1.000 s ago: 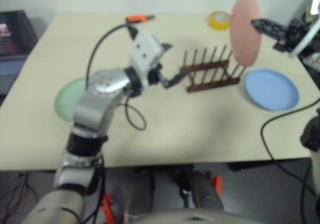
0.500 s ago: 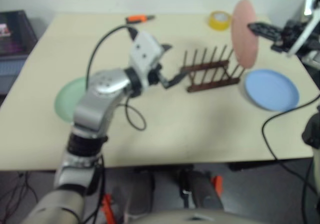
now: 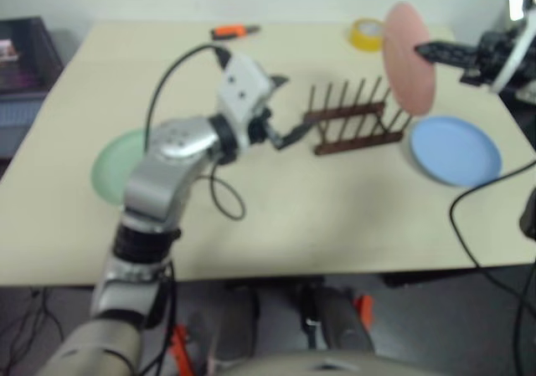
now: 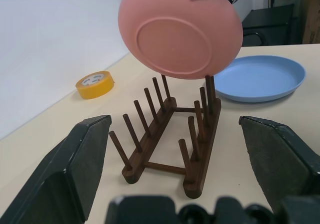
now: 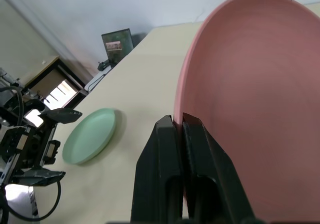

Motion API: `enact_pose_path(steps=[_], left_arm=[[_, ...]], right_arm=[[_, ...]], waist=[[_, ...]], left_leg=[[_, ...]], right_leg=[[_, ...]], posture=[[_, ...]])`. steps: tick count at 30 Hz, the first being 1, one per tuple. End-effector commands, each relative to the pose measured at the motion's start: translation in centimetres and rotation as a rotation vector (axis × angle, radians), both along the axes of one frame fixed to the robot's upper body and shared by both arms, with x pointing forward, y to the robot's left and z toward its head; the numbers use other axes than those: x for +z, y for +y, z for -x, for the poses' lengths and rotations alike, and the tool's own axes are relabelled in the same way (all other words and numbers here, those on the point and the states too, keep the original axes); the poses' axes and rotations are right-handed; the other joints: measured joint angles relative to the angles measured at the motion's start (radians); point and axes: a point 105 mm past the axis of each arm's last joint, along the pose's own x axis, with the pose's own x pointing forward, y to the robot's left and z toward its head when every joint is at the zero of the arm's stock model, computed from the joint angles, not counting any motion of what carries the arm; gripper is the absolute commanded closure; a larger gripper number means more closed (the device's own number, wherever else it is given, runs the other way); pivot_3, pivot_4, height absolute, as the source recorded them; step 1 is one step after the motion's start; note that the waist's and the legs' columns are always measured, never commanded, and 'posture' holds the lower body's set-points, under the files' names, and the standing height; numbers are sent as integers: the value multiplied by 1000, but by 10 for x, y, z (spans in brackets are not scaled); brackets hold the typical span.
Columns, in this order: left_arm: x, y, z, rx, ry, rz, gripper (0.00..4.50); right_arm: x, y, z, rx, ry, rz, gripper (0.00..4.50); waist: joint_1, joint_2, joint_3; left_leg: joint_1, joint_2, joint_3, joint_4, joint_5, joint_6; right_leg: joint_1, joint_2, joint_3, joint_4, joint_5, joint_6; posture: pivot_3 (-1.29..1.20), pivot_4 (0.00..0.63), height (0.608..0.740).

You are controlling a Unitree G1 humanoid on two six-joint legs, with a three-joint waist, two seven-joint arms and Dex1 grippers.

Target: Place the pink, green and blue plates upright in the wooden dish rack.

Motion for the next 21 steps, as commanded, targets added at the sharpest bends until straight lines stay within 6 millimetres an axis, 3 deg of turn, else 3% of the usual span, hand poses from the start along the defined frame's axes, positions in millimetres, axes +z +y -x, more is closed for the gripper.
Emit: enact_pose_path(steps=[1, 9, 21], left_arm=[[13, -4, 8, -32, -54, 17, 0], [12, -6, 10, -38, -53, 15, 0], [11, -7, 12, -39, -53, 6, 0]], right_arm=[[11, -6, 4, 13, -38, 28, 4486], [6, -4, 7, 61, -8, 46, 4486], [7, -13, -4, -46, -32, 89, 4486]], waist=[[0, 0, 0], [0, 0, 0], [1, 0, 0]], left_leg=[[0, 0, 0, 0, 0, 0], [0, 0, 0, 0, 0, 0], [0, 0, 0, 0, 0, 0]], right_leg=[[0, 0, 0, 0, 0, 0], [0, 0, 0, 0, 0, 0], [0, 0, 0, 0, 0, 0]], posture=[[0, 150, 740], [0, 150, 740], [0, 150, 740]])
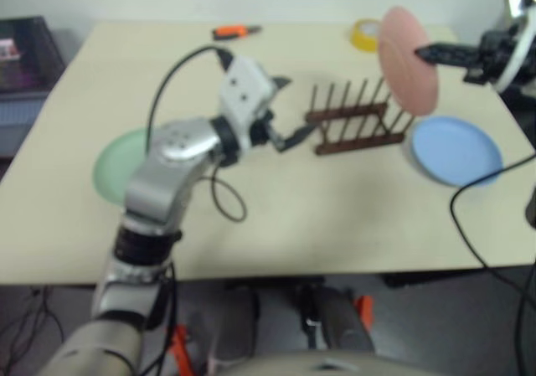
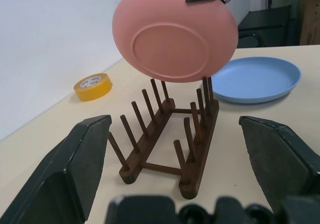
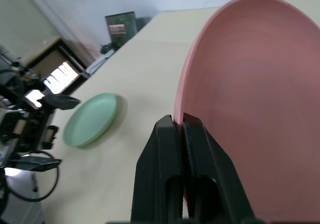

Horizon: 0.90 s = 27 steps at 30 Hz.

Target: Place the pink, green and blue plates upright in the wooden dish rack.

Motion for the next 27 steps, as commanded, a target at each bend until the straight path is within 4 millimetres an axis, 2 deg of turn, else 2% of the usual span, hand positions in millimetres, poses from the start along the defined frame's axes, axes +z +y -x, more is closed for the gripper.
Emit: enact_pose_path(steps=[1, 4, 7, 18, 27], left_arm=[[11, -4, 8, -26, -48, 7, 0], [11, -4, 8, -27, -49, 6, 0], [12, -5, 8, -29, -49, 5, 0], [11, -6, 8, -30, -49, -2, 0], [9, -6, 9, -31, -45, -2, 0]], right_arm=[[7, -10, -2, -63, -43, 32, 4486], [7, -11, -2, -61, -53, 35, 4486], [8, -10, -2, -62, -54, 23, 3808], [9, -15, -8, -124, -75, 53, 38], [20, -27, -10, -198, -151, 114, 38]], waist=[[1, 0, 0], [2, 0, 0], [1, 0, 0], [0, 0, 0], [0, 0, 0]], left_leg=[[0, 0, 0, 0, 0, 0], [0, 0, 0, 0, 0, 0], [0, 0, 0, 0, 0, 0], [0, 0, 0, 0, 0, 0], [0, 0, 1, 0, 0, 0]], right_leg=[[0, 0, 0, 0, 0, 0], [0, 0, 0, 0, 0, 0], [0, 0, 0, 0, 0, 0], [0, 0, 0, 0, 0, 0], [0, 0, 0, 0, 0, 0]], posture=[[0, 150, 740], [0, 150, 740], [0, 150, 740], [0, 150, 740], [0, 150, 740]])
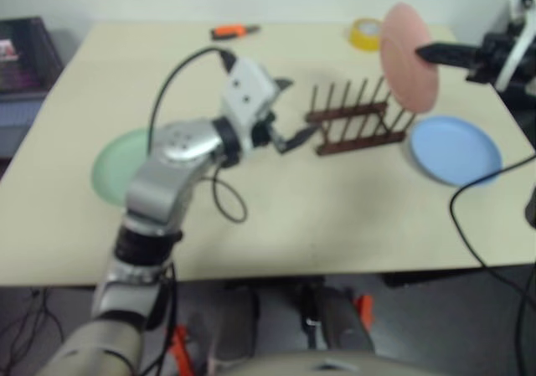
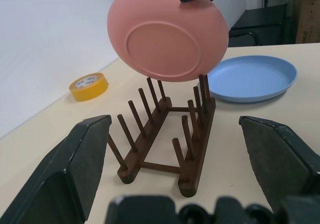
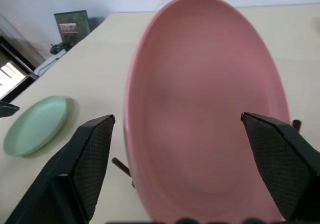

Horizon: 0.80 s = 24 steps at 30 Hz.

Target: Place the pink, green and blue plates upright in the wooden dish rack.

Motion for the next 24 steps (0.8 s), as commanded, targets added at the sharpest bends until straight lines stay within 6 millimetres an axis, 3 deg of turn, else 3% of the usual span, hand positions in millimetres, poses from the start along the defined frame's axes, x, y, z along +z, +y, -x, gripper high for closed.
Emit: enact_pose_path(steps=[1, 24], left_arm=[[11, -4, 9, -26, -49, 7, 0], [10, -1, 9, -29, -49, -6, 0]], right_arm=[[23, -10, 3, -38, -96, 20, 38], [39, -33, 2, -160, -231, 208, 38]], waist=[[0, 0, 0], [0, 0, 0]], left_leg=[[0, 0, 0, 0, 0, 0], [0, 0, 0, 0, 0, 0]], right_leg=[[0, 0, 0, 0, 0, 0], [0, 0, 0, 0, 0, 0]], posture=[[0, 150, 740], [0, 150, 740]])
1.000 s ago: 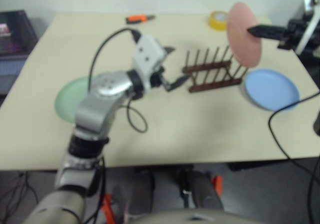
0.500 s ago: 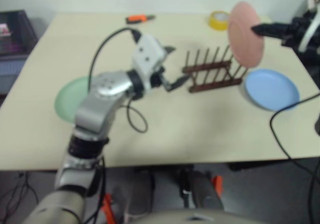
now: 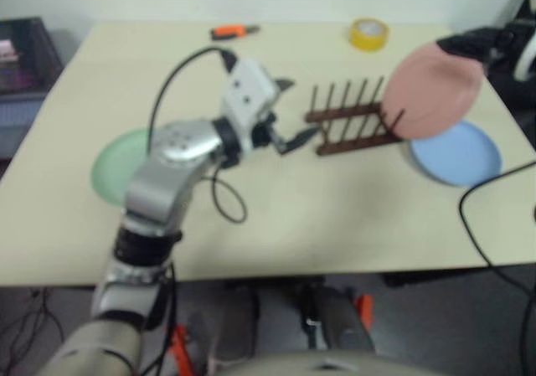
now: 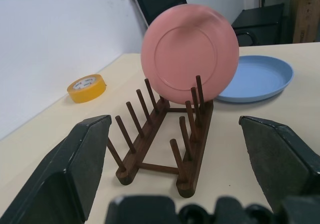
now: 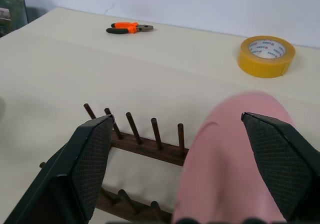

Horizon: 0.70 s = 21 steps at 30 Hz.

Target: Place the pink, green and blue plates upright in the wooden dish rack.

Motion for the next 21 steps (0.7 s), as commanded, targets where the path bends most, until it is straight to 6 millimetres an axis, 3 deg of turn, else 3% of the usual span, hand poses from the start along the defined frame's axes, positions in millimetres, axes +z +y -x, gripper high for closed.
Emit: enact_pose_path(steps=[1, 4, 10, 12, 14, 16, 19, 21], left_arm=[[11, 4, 6, -4, -42, 9, 0], [17, 22, 4, 50, -34, 23, 0], [17, 43, 1, 117, -30, -3, 0], [22, 61, -1, 170, -32, -6, 0], [25, 83, -4, 242, -26, -13, 0], [27, 116, -4, 343, -14, -38, 0], [23, 179, 1, 552, 40, -111, 0], [18, 208, 10, 641, 75, -158, 0]], right_arm=[[30, -1, 11, 33, -100, 47, 38], [37, 10, 21, 120, -130, 91, 38], [31, 15, 19, 118, -132, 77, 38], [34, 28, 27, 187, -136, 55, 38], [39, 52, 44, 317, -148, 37, 38], [38, 89, 66, 472, -148, 27, 38], [5, 143, 84, 583, -117, 127, 38], [-17, 165, 89, 607, -107, 167, 38]], waist=[[0, 0, 0], [-1, 2, 1], [-1, 2, 1], [0, 2, 1], [-3, 2, 1], [-7, 3, 2], [-24, 3, 2], [-27, 2, 1]], left_leg=[[0, 0, 0, 0, 0, 0], [0, 0, 0, 0, 0, 0], [1, 1, -1, 0, 0, 0], [1, 1, 0, 1, 0, 0], [0, 1, -1, 0, 0, 0], [0, 2, -2, -1, 0, 0], [1, 5, -3, -3, 0, 0], [3, 6, -5, -4, 0, -1]], right_leg=[[0, 0, 0, 0, 0, 0], [-1, 0, 1, 0, 0, 0], [0, 0, -1, 1, 0, -1], [0, 0, 0, 0, 0, 0], [0, 0, 0, 0, 0, 0], [-2, 0, 1, 1, 0, 0], [-3, 0, 1, 2, -1, -2], [-2, 1, -1, 2, -2, -3]], posture=[[0, 150, 740], [0, 150, 740], [0, 150, 740], [0, 150, 740], [0, 150, 740], [0, 150, 740], [0, 150, 740], [0, 150, 740]])
